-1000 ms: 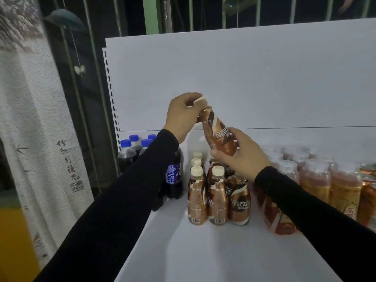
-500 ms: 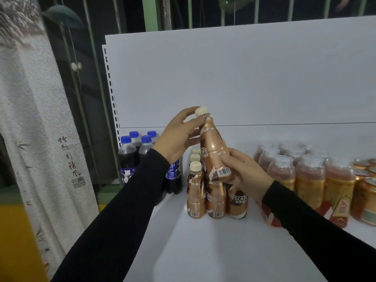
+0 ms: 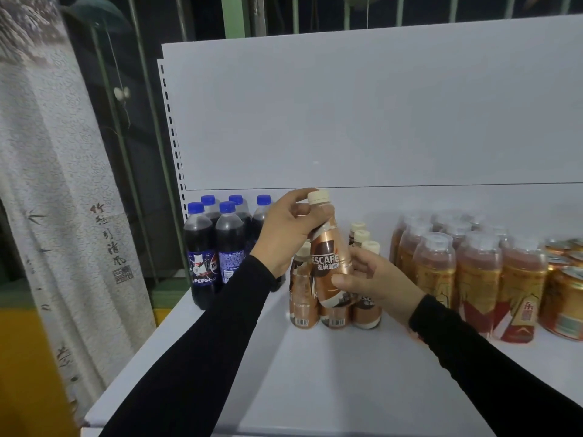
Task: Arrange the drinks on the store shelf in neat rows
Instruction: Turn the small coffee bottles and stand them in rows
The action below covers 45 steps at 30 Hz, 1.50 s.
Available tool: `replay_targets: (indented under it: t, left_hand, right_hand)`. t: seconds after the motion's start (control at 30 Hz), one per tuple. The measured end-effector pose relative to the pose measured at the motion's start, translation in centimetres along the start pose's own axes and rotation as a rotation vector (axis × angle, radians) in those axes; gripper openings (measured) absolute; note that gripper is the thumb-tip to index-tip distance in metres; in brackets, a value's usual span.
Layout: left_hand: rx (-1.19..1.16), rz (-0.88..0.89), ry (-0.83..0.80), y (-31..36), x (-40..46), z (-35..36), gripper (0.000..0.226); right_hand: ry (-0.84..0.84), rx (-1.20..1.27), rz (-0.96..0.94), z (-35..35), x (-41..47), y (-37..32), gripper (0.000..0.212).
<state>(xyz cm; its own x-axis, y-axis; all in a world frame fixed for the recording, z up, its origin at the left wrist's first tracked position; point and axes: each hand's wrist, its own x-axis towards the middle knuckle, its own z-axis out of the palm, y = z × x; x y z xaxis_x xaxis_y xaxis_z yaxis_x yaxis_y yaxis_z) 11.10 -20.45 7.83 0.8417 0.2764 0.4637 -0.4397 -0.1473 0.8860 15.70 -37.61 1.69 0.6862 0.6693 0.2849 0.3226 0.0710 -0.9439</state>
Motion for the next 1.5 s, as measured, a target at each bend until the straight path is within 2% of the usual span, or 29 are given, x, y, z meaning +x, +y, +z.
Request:
replay_targets:
  t: [0.07,0.17,0.2,0.3,0.43,0.5,0.6,0.7,0.8,1.03,1.2,1.27,1.37,1.43,1.5]
  left_hand:
    - [0.007,-0.015,0.007,-0.3,-0.3,0.0,0.037]
    - [0.01,-0.037,-0.013,-0.7,-0.7,0.0,0.037]
    - [-0.001,-0.051,-0.024,-0.7,-0.8,-0.1,0.035]
    - [-0.049,-0.126,-0.095,-1.0,-1.2,-0.5,0.035]
    - [-0.127,-0.158,-0.13,-1.3,-1.5,-0.8,0.036]
    - [-0.157,-0.159,-0.101,-1.4,-1.6,-0.7,0.036]
    - [-0.15,-0.141,-0.059,-1.6,-1.8,-0.4,0.038]
    - [-0.115,-0.116,-0.045,-1.9,-2.0,-0.4,0.041]
    - [-0.114,-0.102,-0.064,-2.0,-2.2,-0.3,0.043]
    - [-0.109,-0.149,-0.086,-1.8,-2.4,-0.3,0.035]
    - [-0.147,-0.165,-0.088,-2.0,-2.2,-0.9,0.038]
    - [-0.13,-0.145,-0.066,-2.2,-2.2,-0.9,0.038]
    - [-0.108,-0.13,-0.028,-2.3,-2.1,-0.7,0.037]
    - [-0.095,-0.121,-0.017,-2.3,-2.1,-0.6,0.039]
    - [-0.111,-0.124,-0.014,-2.3,-2.0,-0.6,0.041]
  right_hand:
    - [0.007,0.026,0.01,0.1,-0.3,0.2,0.054]
    - [-0.02,0.148,0.048,0.2,-0.7,0.6,0.041]
    - [-0.041,0.198,0.054,0.2,-0.8,0.8,0.044]
    - [-0.12,0.313,0.072,0.1,-1.0,1.6,0.075]
    - [-0.199,0.402,0.099,-0.1,-1.2,2.1,0.076]
    - [-0.192,0.379,0.122,0.3,-1.4,1.8,0.07]
    - [-0.093,0.091,0.077,1.2,-1.5,1.3,0.047]
    - [-0.034,-0.066,0.022,1.7,-1.6,1.5,0.041]
    - [-0.026,0.002,0.01,1.4,-1.7,1.9,0.043]
    - [-0.09,0.294,0.09,1.2,-2.0,2.1,0.031]
    - [-0.068,0.408,0.152,0.8,-1.9,2.8,0.054]
    - [-0.086,0.366,0.143,1.0,-1.9,2.7,0.05]
    - [-0.096,0.136,0.079,1.6,-2.0,1.8,0.038]
    - [-0.065,0.09,0.039,1.7,-1.8,1.7,0.041]
    - [-0.028,0.15,0.028,1.7,-1.7,1.7,0.049]
